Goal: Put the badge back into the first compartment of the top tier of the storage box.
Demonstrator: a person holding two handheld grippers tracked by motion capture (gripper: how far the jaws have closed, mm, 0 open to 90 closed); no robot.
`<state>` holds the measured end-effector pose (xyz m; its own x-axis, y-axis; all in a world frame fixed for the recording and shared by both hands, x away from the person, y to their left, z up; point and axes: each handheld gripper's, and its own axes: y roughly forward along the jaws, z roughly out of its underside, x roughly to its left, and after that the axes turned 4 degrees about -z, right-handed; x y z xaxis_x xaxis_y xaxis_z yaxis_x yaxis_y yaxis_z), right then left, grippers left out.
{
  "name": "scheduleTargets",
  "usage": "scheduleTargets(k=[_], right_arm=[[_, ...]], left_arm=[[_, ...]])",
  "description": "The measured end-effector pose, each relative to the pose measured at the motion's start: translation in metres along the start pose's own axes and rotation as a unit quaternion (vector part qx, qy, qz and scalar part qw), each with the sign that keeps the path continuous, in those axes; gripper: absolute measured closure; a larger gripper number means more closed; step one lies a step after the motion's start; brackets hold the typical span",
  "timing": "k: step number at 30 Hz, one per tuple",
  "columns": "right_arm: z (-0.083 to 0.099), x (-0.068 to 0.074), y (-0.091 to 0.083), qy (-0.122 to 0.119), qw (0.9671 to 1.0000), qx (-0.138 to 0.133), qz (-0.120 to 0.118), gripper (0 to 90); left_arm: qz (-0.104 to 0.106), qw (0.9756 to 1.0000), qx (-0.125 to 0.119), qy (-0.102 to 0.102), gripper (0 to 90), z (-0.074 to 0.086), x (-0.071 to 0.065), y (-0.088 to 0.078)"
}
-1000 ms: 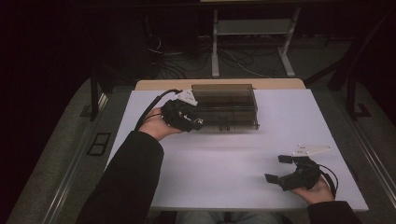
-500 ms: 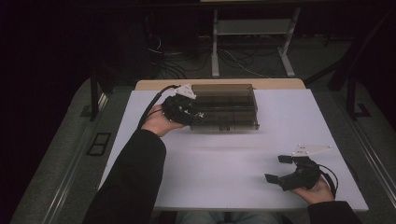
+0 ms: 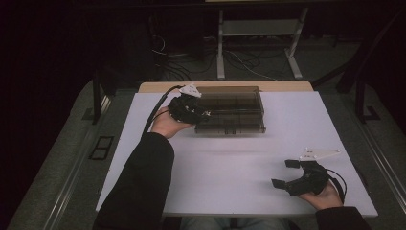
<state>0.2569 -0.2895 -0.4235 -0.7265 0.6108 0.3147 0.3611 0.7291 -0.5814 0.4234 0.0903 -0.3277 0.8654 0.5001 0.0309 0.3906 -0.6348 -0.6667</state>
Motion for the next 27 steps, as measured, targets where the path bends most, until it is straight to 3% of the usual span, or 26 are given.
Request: scheduleTargets(k=[13,27], right_arm=[[0.0,0.0,0.001,0.0,1.0,0.003,-0.001,0.5],[0.001,0.001,0.001,-0.002,1.0,0.008,-0.002,0.5]], left_arm=[[-0.003,0.9998,0.0,-0.02,56.4,0.009,0.004,0.017],[-0.003,0.9999,0.008,-0.014,56.4,0.009,0.0,0.03]])
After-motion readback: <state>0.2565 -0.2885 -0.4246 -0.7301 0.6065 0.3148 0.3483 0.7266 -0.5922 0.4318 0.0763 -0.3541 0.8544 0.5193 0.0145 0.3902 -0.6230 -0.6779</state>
